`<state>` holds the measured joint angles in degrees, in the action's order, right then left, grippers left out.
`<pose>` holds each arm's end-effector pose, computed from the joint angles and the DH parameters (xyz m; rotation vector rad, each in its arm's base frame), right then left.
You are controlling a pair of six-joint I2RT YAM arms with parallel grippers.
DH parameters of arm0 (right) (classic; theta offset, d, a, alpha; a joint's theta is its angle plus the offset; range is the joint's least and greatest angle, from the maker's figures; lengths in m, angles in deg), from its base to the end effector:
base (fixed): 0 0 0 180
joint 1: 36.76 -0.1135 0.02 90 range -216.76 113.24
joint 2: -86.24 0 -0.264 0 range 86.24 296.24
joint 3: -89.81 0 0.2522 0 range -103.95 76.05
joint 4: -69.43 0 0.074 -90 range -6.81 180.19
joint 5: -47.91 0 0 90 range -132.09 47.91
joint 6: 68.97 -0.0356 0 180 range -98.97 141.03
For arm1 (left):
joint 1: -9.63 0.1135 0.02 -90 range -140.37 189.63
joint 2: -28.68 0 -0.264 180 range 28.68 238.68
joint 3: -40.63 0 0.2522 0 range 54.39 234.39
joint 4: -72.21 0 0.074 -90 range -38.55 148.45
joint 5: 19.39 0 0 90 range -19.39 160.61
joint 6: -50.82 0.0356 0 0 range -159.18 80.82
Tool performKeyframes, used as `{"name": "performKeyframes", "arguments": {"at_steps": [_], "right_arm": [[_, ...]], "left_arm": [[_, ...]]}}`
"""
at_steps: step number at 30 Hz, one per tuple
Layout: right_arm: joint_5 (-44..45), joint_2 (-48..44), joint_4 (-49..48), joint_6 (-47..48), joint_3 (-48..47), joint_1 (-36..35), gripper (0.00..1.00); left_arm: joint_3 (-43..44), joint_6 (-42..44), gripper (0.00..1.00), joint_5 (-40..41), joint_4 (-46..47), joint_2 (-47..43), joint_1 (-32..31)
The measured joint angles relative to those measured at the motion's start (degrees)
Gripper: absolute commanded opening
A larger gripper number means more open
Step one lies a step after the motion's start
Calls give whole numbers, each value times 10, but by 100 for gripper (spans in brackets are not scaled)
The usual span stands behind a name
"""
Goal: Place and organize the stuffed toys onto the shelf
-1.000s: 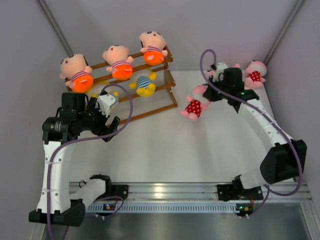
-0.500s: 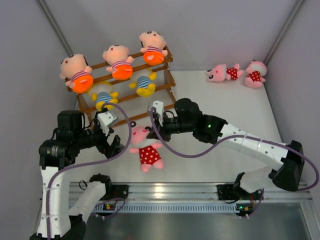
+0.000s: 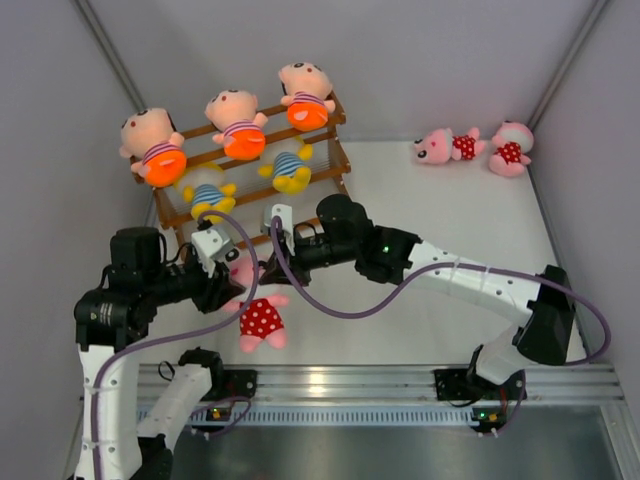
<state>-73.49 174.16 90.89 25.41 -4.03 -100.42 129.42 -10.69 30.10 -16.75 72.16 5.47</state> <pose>0.1439 0.3325 0.3754 -1.4284 1.3757 1.2026 0.0770 -0.0288 0.4047 0.9319 1.9714 -0.5827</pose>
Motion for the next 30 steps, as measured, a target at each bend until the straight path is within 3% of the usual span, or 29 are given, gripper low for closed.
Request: {"name": "performKeyframes", "arguments": {"at_steps": [2, 3, 5, 6, 8, 14, 21, 26, 30], "right_arm": [[0, 0, 0, 0, 0, 0, 0], [0, 0, -1, -1, 0, 0, 0], [1, 0, -1, -1, 1, 0, 5], [2, 0, -1, -1, 2, 0, 17], [9, -1, 0, -7, 2, 0, 58], [154, -53, 31, 18, 17, -6, 78], [262, -196, 2, 146, 186, -64, 76], [316, -166, -56, 243, 272, -144, 77], [344, -108, -90, 278, 279, -167, 78]], "left_arm": [[-5, -1, 6, -1, 1, 0, 0], [-8, -4, 0, -3, 1, 0, 0], [-14, -5, 0, -6, 2, 0, 0], [-15, -8, 0, -6, 3, 0, 0], [-15, -13, 0, -5, 4, 0, 0], [-20, -45, 0, 45, 40, 6, 0], [-42, -83, 0, 82, 83, 62, 7], [-53, -97, 0, 88, 92, 74, 22], [-53, -102, 0, 89, 95, 66, 23]]}}
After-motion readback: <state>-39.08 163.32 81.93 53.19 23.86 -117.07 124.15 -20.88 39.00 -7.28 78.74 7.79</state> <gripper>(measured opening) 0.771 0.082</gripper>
